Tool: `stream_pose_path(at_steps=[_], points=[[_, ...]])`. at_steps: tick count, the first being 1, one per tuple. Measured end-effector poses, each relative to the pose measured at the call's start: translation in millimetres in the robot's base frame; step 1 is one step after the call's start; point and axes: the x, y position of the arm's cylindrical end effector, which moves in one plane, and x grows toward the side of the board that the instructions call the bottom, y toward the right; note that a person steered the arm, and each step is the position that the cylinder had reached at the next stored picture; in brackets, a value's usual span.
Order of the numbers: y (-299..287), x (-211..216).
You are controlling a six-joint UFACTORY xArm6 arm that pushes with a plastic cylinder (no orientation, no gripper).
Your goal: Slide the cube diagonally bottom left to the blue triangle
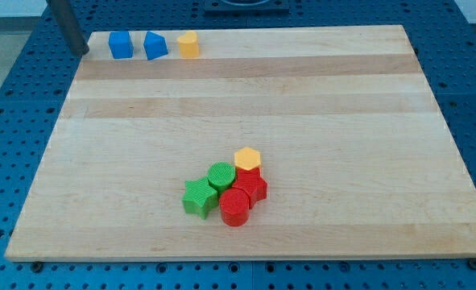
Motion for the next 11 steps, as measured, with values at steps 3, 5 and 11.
stream_pose_path(at_steps=[3, 5, 11], points=[[72, -32], [72, -6], [48, 66]])
